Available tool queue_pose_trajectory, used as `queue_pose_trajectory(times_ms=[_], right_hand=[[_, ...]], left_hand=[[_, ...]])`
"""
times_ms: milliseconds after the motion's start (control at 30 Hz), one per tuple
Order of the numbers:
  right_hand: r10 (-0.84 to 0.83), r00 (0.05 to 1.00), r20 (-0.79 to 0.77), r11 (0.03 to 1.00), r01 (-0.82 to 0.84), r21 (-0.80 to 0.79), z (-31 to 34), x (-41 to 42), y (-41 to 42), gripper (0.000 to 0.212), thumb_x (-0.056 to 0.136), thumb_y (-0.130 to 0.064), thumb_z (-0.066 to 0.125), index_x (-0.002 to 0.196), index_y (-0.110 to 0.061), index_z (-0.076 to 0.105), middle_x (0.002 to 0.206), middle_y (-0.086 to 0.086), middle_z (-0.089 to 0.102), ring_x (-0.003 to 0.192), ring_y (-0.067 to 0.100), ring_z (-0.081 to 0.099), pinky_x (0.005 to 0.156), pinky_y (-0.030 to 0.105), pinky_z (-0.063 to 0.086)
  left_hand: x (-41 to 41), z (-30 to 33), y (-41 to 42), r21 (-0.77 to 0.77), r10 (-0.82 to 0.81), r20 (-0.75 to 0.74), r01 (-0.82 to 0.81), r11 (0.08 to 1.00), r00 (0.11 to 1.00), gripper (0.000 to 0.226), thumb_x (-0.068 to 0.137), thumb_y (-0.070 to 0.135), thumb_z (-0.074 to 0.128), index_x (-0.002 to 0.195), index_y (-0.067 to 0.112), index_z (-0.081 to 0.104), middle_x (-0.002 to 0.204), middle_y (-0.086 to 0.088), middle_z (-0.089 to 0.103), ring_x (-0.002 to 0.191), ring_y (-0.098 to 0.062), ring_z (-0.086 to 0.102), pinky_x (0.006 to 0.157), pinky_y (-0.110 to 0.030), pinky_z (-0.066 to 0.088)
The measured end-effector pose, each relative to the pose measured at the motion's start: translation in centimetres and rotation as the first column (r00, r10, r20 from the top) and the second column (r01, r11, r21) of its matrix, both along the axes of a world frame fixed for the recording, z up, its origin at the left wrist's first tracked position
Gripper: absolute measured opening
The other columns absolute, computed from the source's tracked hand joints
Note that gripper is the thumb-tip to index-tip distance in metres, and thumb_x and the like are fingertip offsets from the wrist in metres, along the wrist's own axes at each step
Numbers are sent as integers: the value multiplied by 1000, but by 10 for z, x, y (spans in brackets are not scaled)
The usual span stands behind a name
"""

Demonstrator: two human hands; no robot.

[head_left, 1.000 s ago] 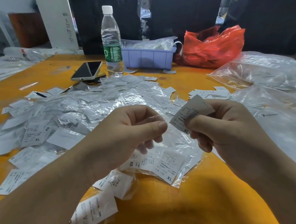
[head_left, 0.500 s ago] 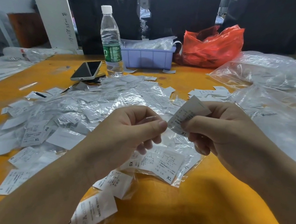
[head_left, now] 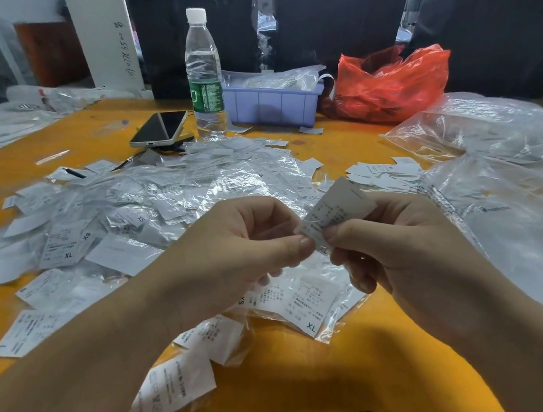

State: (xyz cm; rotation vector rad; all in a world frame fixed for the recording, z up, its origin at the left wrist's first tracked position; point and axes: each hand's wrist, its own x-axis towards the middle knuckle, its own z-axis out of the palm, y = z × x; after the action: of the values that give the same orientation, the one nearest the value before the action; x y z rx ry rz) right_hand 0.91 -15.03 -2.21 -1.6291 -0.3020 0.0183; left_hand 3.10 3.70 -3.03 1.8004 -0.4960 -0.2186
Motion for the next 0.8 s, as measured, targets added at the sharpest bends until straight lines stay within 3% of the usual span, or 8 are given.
queue_pose_trajectory(times_ms=[200, 367, 500, 633, 733, 800], right_hand=[[14, 1000, -8, 1000, -14, -1, -3, 2, -1, 19, 83, 2, 61, 73, -7, 74, 57, 8, 59, 46, 13, 45, 41, 21, 37], [42, 998, -45, 999, -41, 17, -7, 3, -1, 13, 83, -3, 66, 78, -9, 77, 58, 5, 57, 48, 13, 45, 42, 21, 37], [43, 998, -52, 999, -42, 22, -8, 4, -3, 15, 76, -17, 72, 89, -12, 78, 53, 1, 49, 46, 11, 41, 43, 21, 36], [8, 1000, -25, 999, -7, 51, -8, 4, -4, 11, 84, -10, 67, 87, -11, 78, 53, 3, 46, 45, 11, 39, 43, 22, 35], [-65, 996, 61, 998, 63, 31, -4, 5, -8, 13, 85, -9, 66, 92, -12, 78, 53, 9, 46, 47, 16, 35, 44, 28, 30], [-96, 984, 150, 995, 99, -8, 0, 3, -10, 11, 85, -12, 70, 91, -15, 79, 58, 21, 46, 50, 24, 31, 48, 41, 23]], left_hand=[[0, 0, -1, 5, 2, -3, -2, 1000, 1000, 20, 70, 36, 78, 80, 21, 71, 71, 2, 66, 53, -5, 53, 55, -22, 47], [1, -1, -1, -13, 15, -30, -15, 1000, 999, 22, 74, 39, 78, 79, 18, 71, 61, 5, 54, 51, -9, 49, 49, -21, 43], [1, 1, -1, -27, 24, -67, -26, 999, 997, 20, 72, 44, 77, 79, 25, 73, 66, 5, 58, 52, -8, 51, 52, -23, 45], [0, 1, -1, -46, 46, -78, -50, 998, 996, 20, 65, 42, 72, 79, 29, 75, 70, 3, 66, 59, -10, 58, 58, -31, 51], [0, 2, 0, -82, 58, -62, -63, 995, 996, 20, 67, 33, 68, 83, 23, 76, 72, 2, 70, 61, -10, 61, 61, -26, 55], [0, 2, 0, -95, 57, -58, -62, 994, 997, 21, 68, 29, 68, 83, 18, 76, 72, 2, 70, 61, -9, 61, 60, -21, 55]])
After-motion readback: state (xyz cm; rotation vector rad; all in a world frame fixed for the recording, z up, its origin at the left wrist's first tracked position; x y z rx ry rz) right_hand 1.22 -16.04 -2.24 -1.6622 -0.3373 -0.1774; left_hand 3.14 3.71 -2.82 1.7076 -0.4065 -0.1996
